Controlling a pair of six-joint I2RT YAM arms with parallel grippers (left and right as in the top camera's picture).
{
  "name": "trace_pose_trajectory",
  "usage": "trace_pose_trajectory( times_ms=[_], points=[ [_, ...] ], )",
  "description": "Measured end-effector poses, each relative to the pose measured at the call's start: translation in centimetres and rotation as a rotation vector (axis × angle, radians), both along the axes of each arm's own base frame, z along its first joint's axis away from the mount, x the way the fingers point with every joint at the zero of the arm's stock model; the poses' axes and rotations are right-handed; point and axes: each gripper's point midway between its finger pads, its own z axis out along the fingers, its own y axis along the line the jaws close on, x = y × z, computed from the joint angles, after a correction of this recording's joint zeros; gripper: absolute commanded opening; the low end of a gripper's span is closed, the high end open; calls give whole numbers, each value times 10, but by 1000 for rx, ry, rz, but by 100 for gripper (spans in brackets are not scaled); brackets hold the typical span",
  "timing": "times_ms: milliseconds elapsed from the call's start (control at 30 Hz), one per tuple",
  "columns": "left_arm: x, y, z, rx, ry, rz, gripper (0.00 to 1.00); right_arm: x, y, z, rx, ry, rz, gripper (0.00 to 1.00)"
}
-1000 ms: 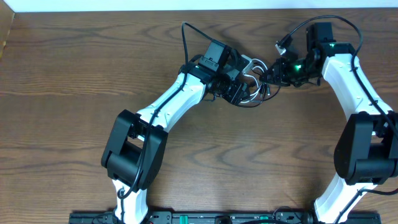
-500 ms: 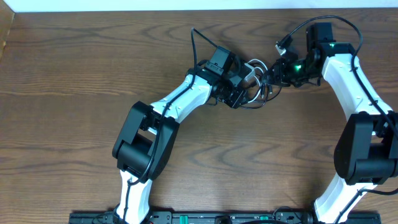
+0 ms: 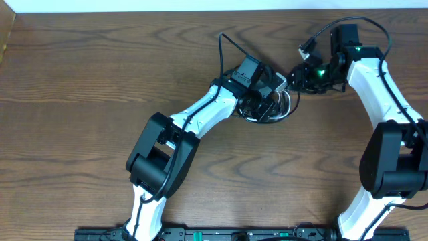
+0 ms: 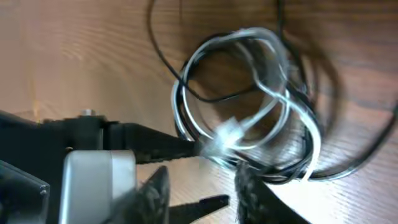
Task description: Untangle cables
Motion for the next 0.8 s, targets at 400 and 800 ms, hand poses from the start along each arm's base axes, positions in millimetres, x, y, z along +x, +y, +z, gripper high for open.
trace_pose_trajectory(
  times_ms=[400, 800],
  points=[
    [38, 35, -6, 79, -40, 181, 46, 9, -39, -20, -181, 104, -248, 53],
    [59, 95, -24, 207, 90, 560, 42, 11, -43, -22, -201, 106, -272, 62]
  ],
)
